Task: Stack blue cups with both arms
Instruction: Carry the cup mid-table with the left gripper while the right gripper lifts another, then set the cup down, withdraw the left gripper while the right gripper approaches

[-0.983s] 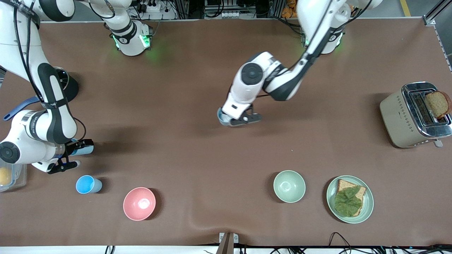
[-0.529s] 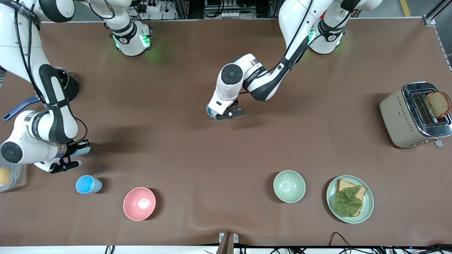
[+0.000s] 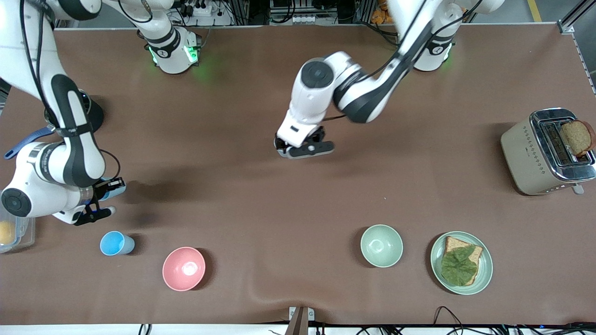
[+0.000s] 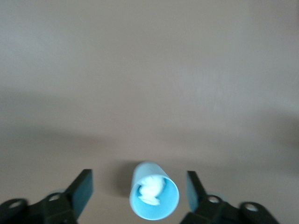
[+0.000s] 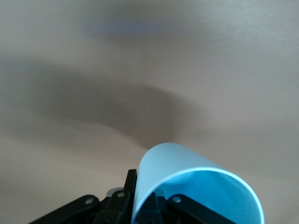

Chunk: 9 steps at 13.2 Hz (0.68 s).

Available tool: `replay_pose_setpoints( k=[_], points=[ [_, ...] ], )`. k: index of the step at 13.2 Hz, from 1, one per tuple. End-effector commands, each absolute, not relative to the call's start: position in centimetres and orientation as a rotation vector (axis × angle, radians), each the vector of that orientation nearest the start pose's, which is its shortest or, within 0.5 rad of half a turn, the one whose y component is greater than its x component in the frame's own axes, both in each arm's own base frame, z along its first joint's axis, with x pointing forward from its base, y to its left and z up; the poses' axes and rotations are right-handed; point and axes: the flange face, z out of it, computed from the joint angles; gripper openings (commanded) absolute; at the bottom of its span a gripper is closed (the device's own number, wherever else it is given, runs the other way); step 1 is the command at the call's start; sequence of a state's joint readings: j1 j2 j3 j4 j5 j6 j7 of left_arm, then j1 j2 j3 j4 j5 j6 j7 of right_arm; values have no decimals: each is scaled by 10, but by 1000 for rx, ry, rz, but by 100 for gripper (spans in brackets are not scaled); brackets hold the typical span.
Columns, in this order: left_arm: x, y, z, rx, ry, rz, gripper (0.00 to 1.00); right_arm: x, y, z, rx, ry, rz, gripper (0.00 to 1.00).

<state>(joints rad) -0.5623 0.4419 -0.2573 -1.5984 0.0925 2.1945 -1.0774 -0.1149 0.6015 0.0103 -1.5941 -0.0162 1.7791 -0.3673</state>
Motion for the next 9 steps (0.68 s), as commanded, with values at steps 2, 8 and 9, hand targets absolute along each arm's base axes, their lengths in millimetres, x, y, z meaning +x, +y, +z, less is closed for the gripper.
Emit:
replay_pose_setpoints(
  k=[2, 8, 9],
  points=[
    [529, -373, 495, -3184, -331, -225, 100, 616, 25, 315, -3011, -407, 608, 0],
    [562, -192, 593, -3097, -219, -177, 100, 576, 200, 350, -3038, -169, 554, 0],
    [564, -171, 601, -3090, -239, -181, 100, 568, 234, 351, -3066, -98, 513, 0]
  ],
)
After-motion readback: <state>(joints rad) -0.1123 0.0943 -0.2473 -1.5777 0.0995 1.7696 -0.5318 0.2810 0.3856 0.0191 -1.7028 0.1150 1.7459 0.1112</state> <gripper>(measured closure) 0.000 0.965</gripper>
